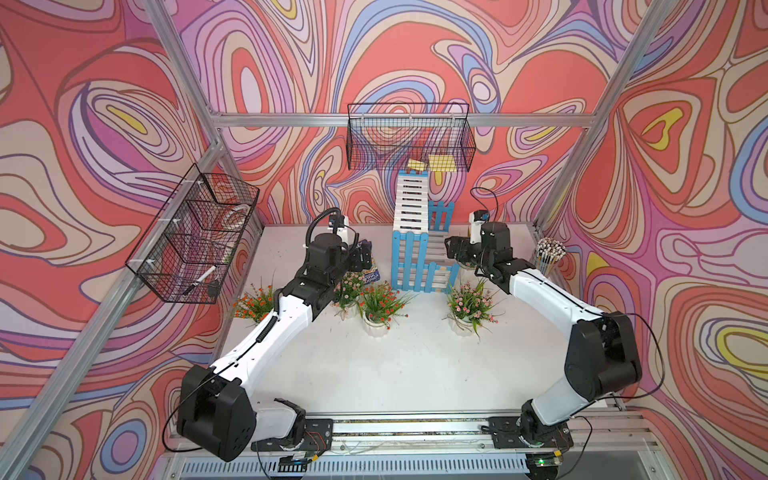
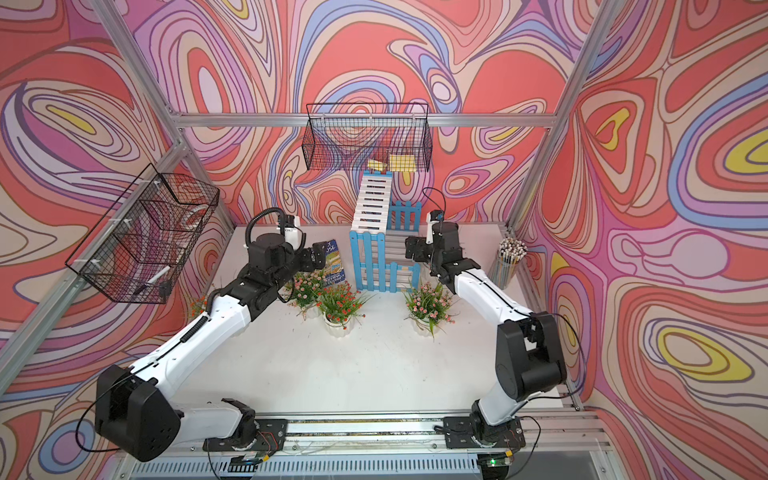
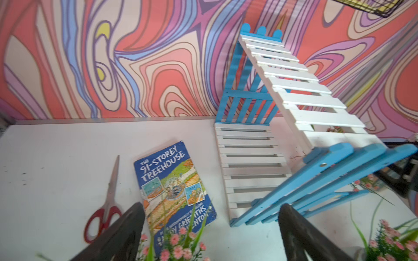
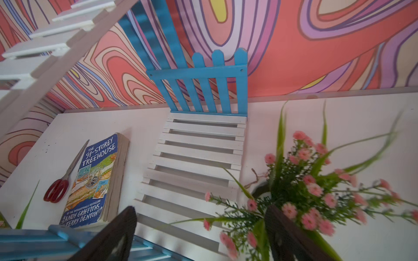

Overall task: Place the baby's breath potted plants on the rack by color
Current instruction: Adjust the rack at the center of the board.

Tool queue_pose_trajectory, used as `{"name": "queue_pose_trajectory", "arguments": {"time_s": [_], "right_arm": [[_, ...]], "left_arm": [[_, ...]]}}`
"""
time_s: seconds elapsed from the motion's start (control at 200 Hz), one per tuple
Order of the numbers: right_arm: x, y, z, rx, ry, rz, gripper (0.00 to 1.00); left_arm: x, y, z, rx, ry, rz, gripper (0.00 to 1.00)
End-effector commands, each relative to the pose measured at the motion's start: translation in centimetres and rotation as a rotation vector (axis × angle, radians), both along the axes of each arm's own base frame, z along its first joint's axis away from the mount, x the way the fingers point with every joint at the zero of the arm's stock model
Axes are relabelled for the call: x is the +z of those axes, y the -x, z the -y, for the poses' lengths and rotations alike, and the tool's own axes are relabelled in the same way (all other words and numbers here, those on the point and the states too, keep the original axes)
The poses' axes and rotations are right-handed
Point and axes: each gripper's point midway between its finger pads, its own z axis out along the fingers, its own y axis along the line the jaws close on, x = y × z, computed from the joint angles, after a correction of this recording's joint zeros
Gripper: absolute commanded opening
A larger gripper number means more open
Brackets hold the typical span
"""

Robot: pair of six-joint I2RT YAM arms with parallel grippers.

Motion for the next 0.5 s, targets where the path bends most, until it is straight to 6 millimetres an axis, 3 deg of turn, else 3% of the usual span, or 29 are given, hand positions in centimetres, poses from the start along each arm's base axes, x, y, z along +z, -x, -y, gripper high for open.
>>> {"name": "queue_pose_trajectory", "arguments": {"time_s": [0.0,0.16,0.341,0.366,0.391,0.496], "right_arm": [[0.4,-0.7,-2.7,0.09,-0.101,-0.008,0.91],[0.8,-1.6,-4.9,0.16,-0.213,-0.018,0.91],[1.7,-1.4,-6.1,0.199,-0.319,-0.017,0.91],[1.6,-1.3,-6.3,0.206,-0.326,-0.023,0.91],[0.2,-1.5,-6.5,0.21,-0.332,-0.052,0.91],[-0.4,-0.8,-6.7,0.227,-0.35,-0.062,0.91]], "left_arm": [[-0.5,0.1,2.8,-0.07,0.093,-0.04,0.93],[-0.9,0.1,5.6,-0.14,0.13,-0.043,0.93],[-1.6,-0.1,6.7,-0.167,0.14,-0.051,0.92],[-1.8,-0.2,6.8,-0.17,0.139,-0.054,0.92],[-1.9,-0.3,7.0,-0.171,0.139,-0.056,0.92],[-2.0,-0.9,7.1,-0.158,0.141,-0.048,0.92]]}}
